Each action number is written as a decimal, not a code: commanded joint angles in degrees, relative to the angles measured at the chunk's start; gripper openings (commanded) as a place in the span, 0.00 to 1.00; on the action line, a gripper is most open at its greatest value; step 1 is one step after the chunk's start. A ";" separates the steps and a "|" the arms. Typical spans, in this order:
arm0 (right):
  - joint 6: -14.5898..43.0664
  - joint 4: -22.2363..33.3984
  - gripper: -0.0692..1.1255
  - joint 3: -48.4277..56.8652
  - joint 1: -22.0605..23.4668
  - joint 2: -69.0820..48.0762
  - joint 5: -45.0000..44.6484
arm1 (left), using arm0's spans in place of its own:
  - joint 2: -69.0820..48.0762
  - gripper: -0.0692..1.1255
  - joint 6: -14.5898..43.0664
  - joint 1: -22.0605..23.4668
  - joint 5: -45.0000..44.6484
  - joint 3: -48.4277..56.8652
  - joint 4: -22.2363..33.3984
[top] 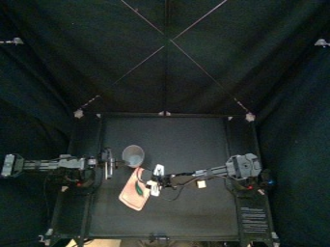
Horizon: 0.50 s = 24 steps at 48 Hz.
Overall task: Pick the green pepper then place it on the pink plate
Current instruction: Drop green pepper on the pink plate and return to neutral
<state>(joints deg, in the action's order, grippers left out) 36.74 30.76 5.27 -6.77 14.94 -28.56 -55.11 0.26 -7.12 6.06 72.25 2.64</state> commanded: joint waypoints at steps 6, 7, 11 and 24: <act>0.09 9.58 0.79 6.68 0.00 -8.00 2.72 | 0.18 0.14 0.09 -1.23 0.79 -0.79 -0.35; 0.18 10.11 0.79 7.29 0.00 -8.61 3.60 | 0.18 0.14 0.09 -1.32 0.79 -0.88 -0.35; 0.26 10.90 0.79 10.55 0.18 -11.07 8.53 | 0.18 0.14 0.09 -1.67 0.79 -0.97 -0.35; 0.18 10.90 0.79 22.85 1.93 -20.21 32.26 | 0.18 0.14 0.09 -2.02 1.76 -0.97 -0.44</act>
<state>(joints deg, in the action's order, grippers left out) 36.91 41.57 25.58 -5.98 -0.35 -2.64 -55.11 0.26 -8.88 7.03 72.25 2.37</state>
